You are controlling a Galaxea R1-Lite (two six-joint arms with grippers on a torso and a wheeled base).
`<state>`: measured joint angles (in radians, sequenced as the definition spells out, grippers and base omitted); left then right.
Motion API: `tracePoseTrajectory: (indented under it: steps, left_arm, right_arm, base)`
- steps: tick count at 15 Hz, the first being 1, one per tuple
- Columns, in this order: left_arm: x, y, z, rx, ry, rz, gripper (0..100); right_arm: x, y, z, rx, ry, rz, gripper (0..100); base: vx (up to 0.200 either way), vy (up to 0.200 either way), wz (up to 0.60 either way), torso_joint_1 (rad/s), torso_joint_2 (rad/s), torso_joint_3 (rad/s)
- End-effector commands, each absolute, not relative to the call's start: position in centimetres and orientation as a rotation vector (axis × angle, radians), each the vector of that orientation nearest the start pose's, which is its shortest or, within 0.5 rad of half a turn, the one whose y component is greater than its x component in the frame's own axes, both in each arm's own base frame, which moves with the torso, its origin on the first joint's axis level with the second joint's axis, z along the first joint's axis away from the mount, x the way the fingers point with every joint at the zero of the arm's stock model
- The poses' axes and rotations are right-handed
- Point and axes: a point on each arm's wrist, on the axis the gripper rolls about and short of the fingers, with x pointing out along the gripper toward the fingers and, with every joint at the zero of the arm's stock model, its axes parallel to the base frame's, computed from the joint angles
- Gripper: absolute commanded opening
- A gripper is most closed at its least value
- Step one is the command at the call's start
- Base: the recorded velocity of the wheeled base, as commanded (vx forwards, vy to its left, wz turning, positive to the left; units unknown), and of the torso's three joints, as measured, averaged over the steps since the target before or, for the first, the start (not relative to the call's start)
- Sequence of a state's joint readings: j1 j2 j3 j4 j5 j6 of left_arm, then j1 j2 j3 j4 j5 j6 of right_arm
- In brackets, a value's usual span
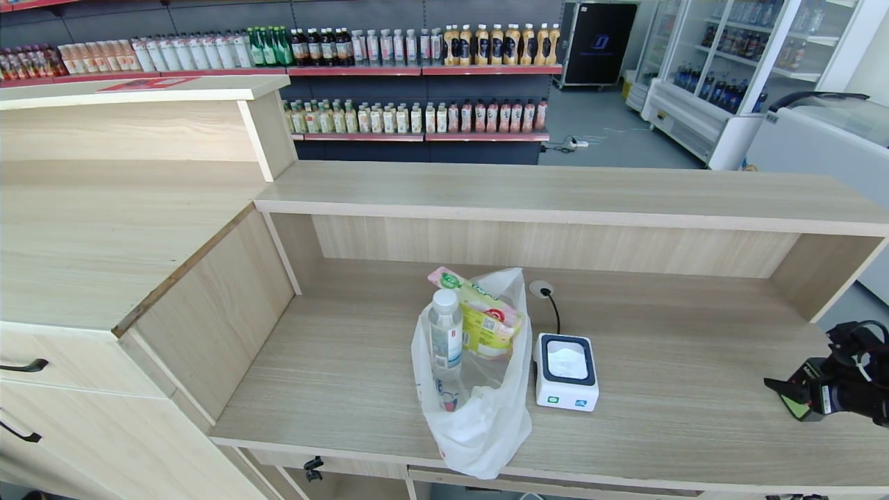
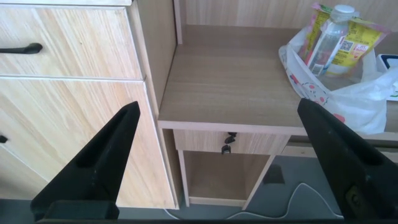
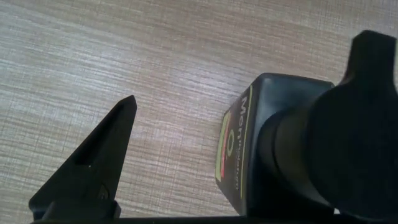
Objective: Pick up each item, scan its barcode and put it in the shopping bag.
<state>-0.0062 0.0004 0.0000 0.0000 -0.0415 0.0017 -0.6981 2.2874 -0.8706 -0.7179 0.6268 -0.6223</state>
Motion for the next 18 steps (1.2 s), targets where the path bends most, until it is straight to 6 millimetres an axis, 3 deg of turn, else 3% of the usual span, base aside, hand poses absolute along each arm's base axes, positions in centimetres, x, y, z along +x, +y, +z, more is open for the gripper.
tracePoseTrajectory:
  steps: [1,6,8,10,12,13,15,18]
  left_arm:
    - [-2.3,-0.1,7.6,0.002,0.001,-0.046,100]
    - [-2.3,-0.1,7.6,0.002,0.001,-0.048,100]
    - [-2.3,-0.1,7.6,0.002,0.001,-0.048,100]
    - [-2.3,-0.1,7.6,0.002,0.001,-0.048,100]
    - [-2.3,-0.1,7.6,0.002,0.001,-0.048,100]
    - [-2.3,-0.1,7.6,0.002,0.001,-0.048,100]
    - [-2.3,-0.1,7.6,0.002,0.001,-0.048,100]
    - [-2.3,-0.1,7.6,0.002,0.001,-0.048,100]
  right_arm:
    - [29.4,-22.8,-0.2,-0.171,0.549,0.109,0]
    - [29.3,-22.7,-0.3,-0.212,0.538,0.110,0]
    - [29.4,-22.9,0.5,-0.264,0.506,0.099,0]
    - [29.5,-22.9,4.3,-0.464,0.401,0.084,0]
    - [28.0,-21.6,10.4,-0.700,0.287,0.059,0]
    - [25.6,-19.5,13.9,-0.847,0.232,0.053,0]
    - [22.0,-15.5,18.1,-1.139,0.109,0.067,0]
    - [20.0,-8.8,21.8,-1.431,-0.180,0.185,0]
  base:
    - [0.000,0.000,0.00,0.000,0.00,0.000]
    - [0.000,0.000,0.00,0.000,0.00,0.000]
    - [0.000,0.000,0.00,0.000,0.00,0.000]
    - [0.000,0.000,0.00,0.000,0.00,0.000]
    - [0.000,0.000,0.00,0.000,0.00,0.000]
    - [0.000,0.000,0.00,0.000,0.00,0.000]
    - [0.000,0.000,0.00,0.000,0.00,0.000]
    - [0.000,0.000,0.00,0.000,0.00,0.000]
